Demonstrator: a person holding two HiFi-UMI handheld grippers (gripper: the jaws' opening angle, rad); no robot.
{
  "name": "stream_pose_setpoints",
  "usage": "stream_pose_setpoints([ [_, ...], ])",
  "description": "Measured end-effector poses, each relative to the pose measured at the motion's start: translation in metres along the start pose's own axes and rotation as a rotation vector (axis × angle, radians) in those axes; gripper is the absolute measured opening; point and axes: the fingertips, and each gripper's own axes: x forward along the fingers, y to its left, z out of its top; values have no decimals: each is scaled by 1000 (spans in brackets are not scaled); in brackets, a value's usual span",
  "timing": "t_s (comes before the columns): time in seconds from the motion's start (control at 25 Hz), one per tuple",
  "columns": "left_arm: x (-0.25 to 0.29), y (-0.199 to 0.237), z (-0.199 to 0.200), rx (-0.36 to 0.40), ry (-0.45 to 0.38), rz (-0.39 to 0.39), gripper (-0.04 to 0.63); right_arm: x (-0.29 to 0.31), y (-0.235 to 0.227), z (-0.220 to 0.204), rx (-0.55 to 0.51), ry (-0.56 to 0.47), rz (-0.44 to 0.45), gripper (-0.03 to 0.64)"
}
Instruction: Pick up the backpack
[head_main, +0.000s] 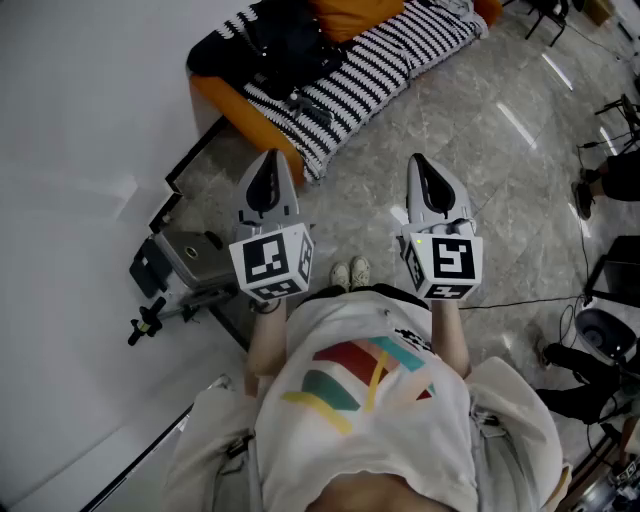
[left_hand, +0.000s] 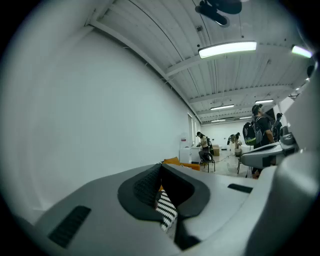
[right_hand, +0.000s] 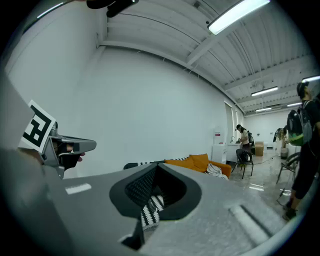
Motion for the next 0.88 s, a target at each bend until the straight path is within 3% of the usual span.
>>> stream_pose_setpoints([
  [0.88,45,-37,-9,18,9,-64,12,33,-25,26,-6,-82,48,3],
])
